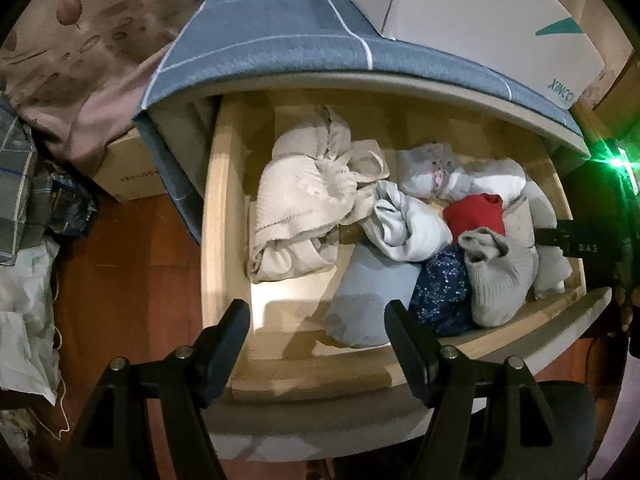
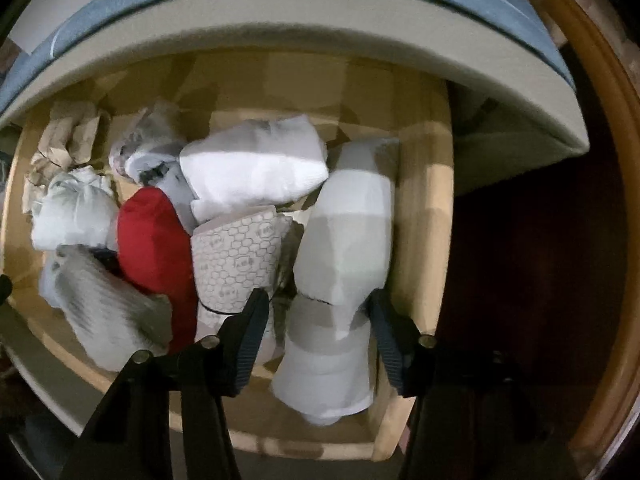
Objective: Take underwear out of drawer
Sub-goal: 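Grasp the white rolled garment with the right tool while the left tool grasps the light blue sock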
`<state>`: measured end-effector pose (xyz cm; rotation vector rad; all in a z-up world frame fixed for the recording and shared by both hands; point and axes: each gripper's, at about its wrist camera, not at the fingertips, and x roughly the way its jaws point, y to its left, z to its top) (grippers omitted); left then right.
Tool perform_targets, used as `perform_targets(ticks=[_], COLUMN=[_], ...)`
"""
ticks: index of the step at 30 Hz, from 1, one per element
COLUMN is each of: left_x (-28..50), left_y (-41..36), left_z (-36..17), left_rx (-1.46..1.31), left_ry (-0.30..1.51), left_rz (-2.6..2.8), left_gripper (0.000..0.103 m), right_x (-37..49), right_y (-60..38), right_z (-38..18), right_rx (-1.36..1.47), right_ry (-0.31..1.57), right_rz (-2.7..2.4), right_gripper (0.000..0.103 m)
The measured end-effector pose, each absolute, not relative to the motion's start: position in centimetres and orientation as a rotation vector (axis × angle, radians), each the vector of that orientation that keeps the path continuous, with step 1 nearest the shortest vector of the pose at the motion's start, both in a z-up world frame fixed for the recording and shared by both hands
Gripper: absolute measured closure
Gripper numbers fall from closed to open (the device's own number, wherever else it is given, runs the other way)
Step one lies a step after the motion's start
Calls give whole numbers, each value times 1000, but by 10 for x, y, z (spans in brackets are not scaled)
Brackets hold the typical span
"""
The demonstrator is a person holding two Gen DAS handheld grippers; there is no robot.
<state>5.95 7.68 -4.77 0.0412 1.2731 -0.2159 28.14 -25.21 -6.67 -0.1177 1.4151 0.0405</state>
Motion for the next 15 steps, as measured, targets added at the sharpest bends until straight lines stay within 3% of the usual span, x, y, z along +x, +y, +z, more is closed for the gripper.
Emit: perform_targets(ticks=[4,9,15], left_x=[63,66,74], left_y=[72,59,41], left_z=[-53,-61,-72], left_rx=[46,62,77], left_ry=[1292,1321,1379], left_rz=[-224,-251,-273], left_gripper=[31,31,31], right_x=[284,295,312], right_y=[-239,-226,-233], right_z=[-88,-113,-133], right_rx=[-198,-291,-194], right_ry=[1411,1410,1396], right_rz=[23,6,-26], right_gripper=[60,59,70])
